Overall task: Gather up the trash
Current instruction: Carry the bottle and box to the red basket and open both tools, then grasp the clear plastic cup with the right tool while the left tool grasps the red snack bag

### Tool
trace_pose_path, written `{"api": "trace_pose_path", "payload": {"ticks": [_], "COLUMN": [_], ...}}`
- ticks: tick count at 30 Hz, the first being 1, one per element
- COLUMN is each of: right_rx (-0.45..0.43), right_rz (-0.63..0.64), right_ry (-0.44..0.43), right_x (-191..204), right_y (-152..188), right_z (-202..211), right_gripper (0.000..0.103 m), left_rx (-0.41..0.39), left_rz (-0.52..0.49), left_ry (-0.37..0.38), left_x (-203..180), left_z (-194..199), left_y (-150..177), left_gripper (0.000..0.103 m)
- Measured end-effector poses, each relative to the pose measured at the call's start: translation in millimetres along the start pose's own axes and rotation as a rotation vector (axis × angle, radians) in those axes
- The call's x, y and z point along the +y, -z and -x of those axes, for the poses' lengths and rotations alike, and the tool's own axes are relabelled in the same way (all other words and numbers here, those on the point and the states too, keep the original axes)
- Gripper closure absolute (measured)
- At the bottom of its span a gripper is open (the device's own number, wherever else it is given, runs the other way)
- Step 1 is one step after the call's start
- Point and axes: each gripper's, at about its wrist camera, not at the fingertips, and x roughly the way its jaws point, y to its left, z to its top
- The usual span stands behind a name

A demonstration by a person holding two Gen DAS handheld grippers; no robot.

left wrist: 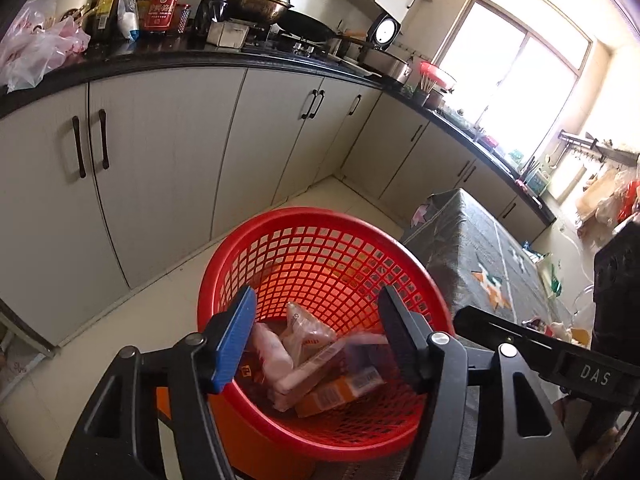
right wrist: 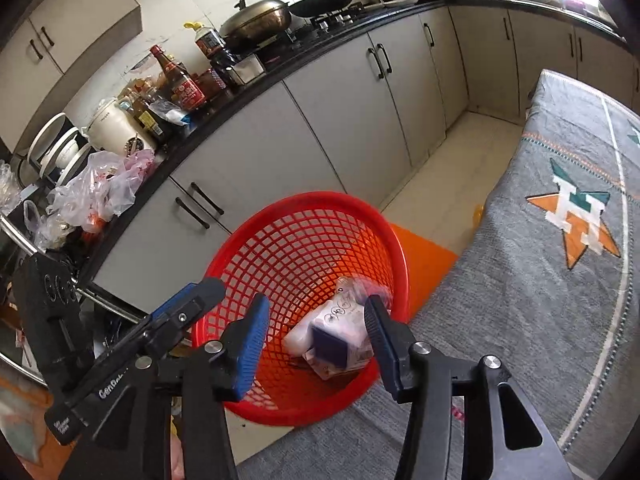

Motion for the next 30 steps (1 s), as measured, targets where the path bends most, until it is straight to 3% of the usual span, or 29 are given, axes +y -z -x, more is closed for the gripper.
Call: {"api": "trace_pose_path", "payload": {"ticks": [8,18,25,28,30], "right_rx": [-0.052,-0.094,-0.155,-0.197,-0.243], "right_rz": [-0.016,-0.129,-0.189,-0.192,-0.189], "right_ry": [0.008,0.097,0.142,0.186,0.244], "right_x": [-12.8,-83.4,-128.8,-146.1,-156.8], "right_y": [10.9,48.1,75.7,88.7,99.6], "right_z": [35.8,94.3,145.0,174.9,201.4], "right_gripper": [0.049,0.049,0.049,0.049,0.049], "left_rx": [0.022,0.107,0.157,0.11,0.125], "left_rz": [-0.065,-0.257,-0.392,-0.444,-0.46], "left_ry": [0.06,0.144,0.095,0.05,0.033], "left_x": [-39.6,-128.7,-173.7,-181.9,-183.4], "left_z": [9.2,1.2,-16.2,-11.0,-13.9], "left_y": [14.1,60.3,93.9,98.5,100.4], "left_gripper": [0.04,0.039,0.038,0.037,0.037]}}
